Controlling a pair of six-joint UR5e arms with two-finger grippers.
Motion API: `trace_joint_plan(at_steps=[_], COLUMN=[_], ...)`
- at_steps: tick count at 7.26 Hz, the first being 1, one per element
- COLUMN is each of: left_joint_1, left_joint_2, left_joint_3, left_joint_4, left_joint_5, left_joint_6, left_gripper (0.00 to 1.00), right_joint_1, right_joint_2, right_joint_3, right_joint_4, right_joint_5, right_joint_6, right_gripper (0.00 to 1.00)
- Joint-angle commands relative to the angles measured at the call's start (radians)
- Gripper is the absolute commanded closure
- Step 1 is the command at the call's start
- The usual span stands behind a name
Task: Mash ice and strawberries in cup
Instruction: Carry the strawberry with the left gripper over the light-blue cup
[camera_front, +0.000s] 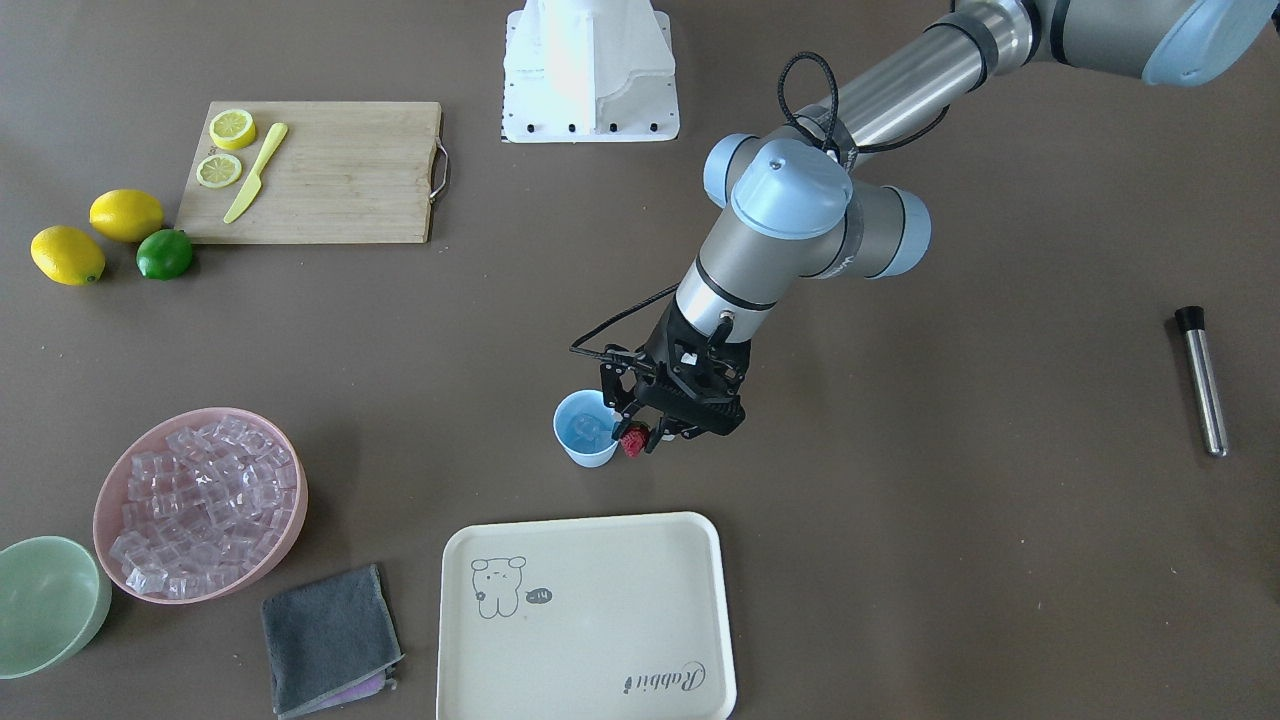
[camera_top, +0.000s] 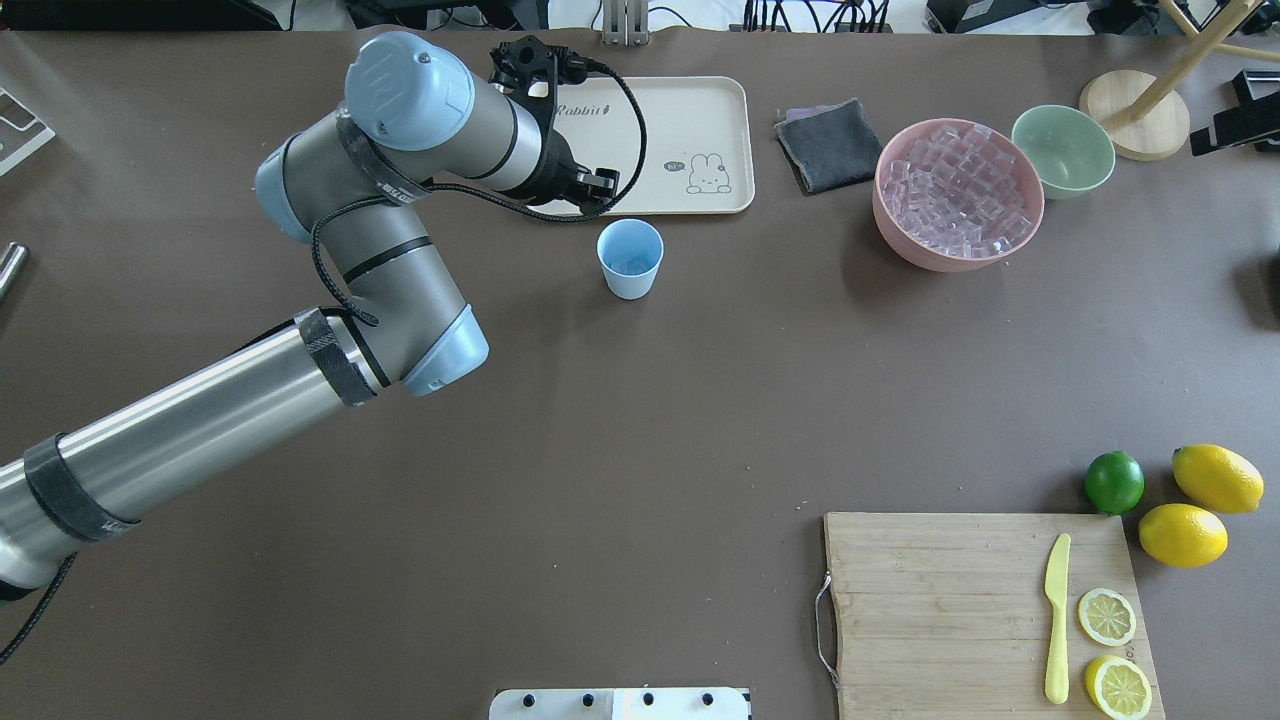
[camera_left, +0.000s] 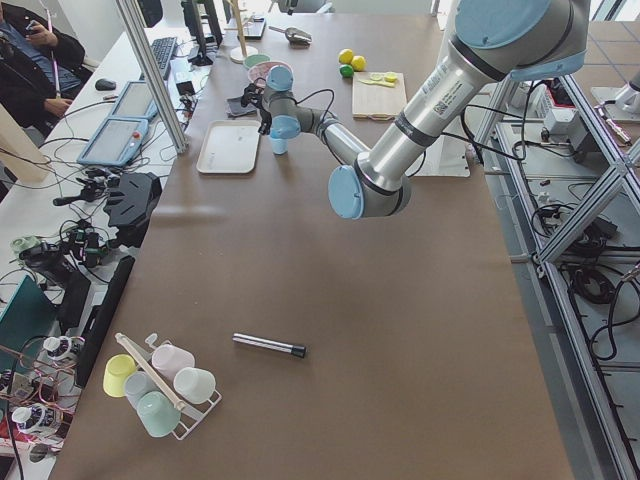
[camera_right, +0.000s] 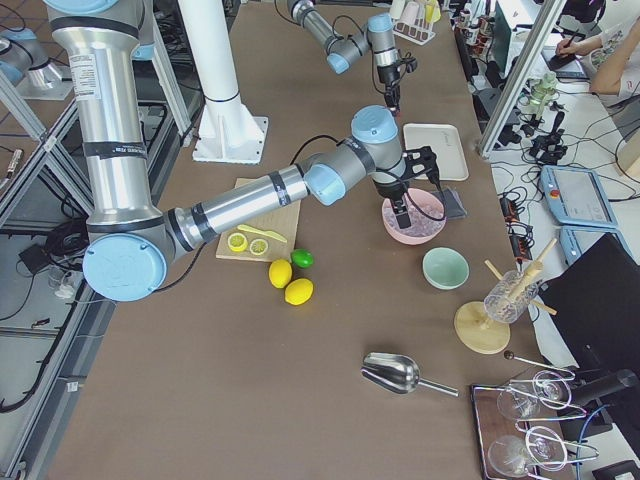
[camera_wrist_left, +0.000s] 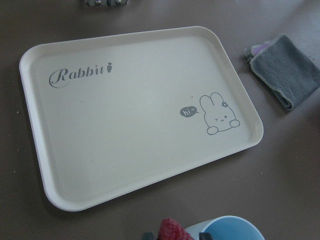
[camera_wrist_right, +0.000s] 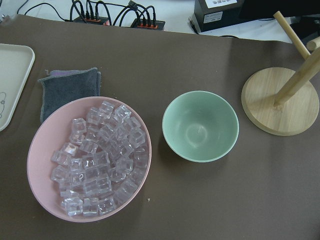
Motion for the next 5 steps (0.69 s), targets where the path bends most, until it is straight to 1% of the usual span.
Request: trace_joint_plan(at_steps=[1, 4, 5], left_joint_1=[0.051, 0.057, 0.055], left_joint_2=[-0.031, -0.042, -0.04], left_joint_3=[0.013, 0.048, 0.047], left_joint_4=[-0.012, -0.034, -0.034], left_joint_5=[0.085, 0.092, 0.09], left_joint_6=[-0.021, -0.019, -0.019], left_gripper=[1.0, 1.0, 0.42], right_joint_1=[-0.002, -0.021, -0.027], right_joint_2=[-0.002, -0.001, 0.001], right_joint_3=[-0.002, -0.014, -0.014], right_joint_4=[0.0, 0.002, 0.002], right_joint_5=[-0.001, -0.014, -0.021], right_joint_6=[0.0, 0.003, 0.006], right_gripper=[0.0, 0.0, 0.0])
